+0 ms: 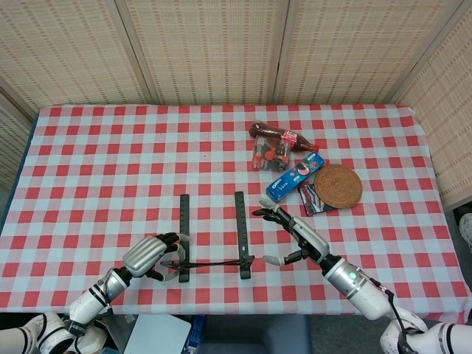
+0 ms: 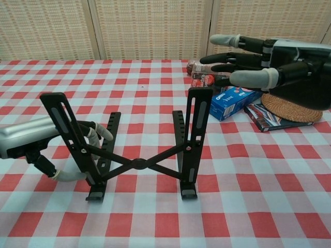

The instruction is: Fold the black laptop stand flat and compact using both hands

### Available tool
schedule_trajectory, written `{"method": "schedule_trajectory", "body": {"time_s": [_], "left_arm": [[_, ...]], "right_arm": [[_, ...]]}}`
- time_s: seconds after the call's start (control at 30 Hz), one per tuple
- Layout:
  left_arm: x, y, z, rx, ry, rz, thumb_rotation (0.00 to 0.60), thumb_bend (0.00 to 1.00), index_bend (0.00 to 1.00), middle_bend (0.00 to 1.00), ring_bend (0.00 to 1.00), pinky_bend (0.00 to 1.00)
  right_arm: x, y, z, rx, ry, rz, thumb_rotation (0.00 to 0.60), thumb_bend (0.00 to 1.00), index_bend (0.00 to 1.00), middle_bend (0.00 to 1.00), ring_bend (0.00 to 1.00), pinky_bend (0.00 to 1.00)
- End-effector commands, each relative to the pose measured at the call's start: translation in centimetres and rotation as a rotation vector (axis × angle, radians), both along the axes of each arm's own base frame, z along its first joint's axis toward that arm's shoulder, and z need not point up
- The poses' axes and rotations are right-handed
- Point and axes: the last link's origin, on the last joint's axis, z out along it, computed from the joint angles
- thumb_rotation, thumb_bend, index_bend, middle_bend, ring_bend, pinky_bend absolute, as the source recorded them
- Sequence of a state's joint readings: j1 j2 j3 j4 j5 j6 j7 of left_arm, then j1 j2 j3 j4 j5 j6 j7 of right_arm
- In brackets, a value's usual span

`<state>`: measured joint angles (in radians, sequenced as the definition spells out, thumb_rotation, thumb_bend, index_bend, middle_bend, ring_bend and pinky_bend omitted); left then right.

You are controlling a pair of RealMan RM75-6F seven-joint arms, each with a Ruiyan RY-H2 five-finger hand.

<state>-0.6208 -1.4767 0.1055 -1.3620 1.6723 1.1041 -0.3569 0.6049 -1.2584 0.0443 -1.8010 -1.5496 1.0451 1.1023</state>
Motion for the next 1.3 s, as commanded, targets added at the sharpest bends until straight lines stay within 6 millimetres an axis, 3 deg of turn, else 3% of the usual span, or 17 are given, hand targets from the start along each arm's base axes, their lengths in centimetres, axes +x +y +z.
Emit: {"method": "schedule_trajectory", "body": {"time_s": [0.03,1.3], "left_arm": [[-0.01,0.02,-0.03,0.001,0.002,-0.001,0.6,0.25,0.46,0.21,0.2,0.34],[0.31,-0.21,-0.2,-0.014,0.004,-0.007,0.6,0.34,0.53,0.21,0.21,0.34]], "right_arm": [[-0.04,0.02,-0.02,0.001,-0.001,-0.002,0.6,0.14,0.03,0.15,0.03,0.07],[-0.65,0.45,-0.17,0.002,0.013,-0.012,0.6,0.14,0.03,0.15,0.03,0.07]]}}
